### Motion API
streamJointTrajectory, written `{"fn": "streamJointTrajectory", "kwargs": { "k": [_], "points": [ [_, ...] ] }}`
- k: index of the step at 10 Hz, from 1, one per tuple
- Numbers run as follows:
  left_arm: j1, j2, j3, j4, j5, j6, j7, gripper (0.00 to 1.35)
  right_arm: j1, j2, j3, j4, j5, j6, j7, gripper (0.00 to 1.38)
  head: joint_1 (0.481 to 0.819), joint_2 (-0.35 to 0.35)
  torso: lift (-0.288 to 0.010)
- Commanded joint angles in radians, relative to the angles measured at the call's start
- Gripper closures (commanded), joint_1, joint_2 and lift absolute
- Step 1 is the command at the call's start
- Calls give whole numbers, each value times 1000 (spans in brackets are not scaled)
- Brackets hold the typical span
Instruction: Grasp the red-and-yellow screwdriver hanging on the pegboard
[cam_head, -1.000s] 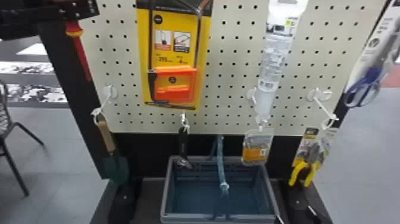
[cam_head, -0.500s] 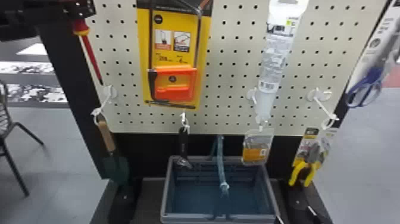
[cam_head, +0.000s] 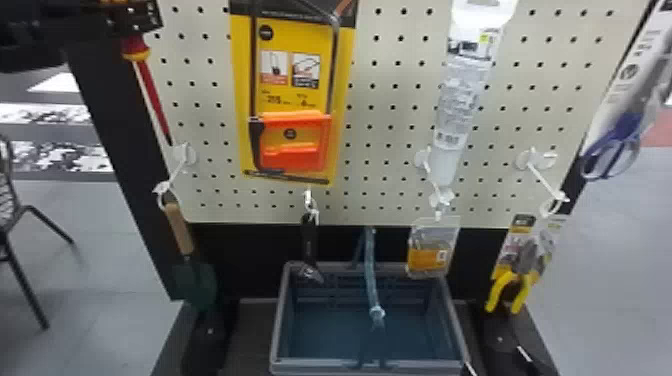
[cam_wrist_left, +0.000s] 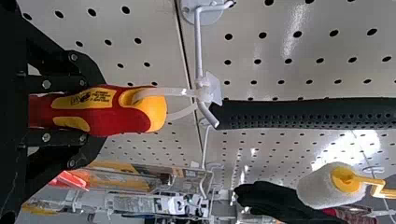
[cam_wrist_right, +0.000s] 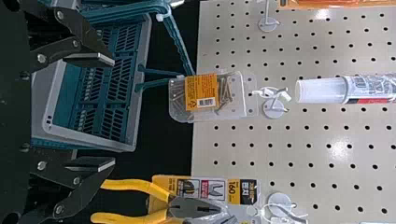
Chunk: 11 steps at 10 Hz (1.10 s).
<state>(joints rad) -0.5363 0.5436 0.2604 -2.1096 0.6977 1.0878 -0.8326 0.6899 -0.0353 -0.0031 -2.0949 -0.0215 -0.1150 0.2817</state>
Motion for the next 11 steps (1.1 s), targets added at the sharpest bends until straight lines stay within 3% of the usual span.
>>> {"fn": "streamJointTrajectory", "kwargs": {
  "k": [1, 11],
  "points": [
    [0, -1, -3, 0, 0, -2, 0, 999, 0, 0, 0, 0, 0, 0, -1, 507, 549, 0, -100],
    [2, 1, -6, 2, 3, -14, -2, 999, -2, 0, 0, 5, 2, 0, -1, 507, 549, 0, -100]
  ]
}}
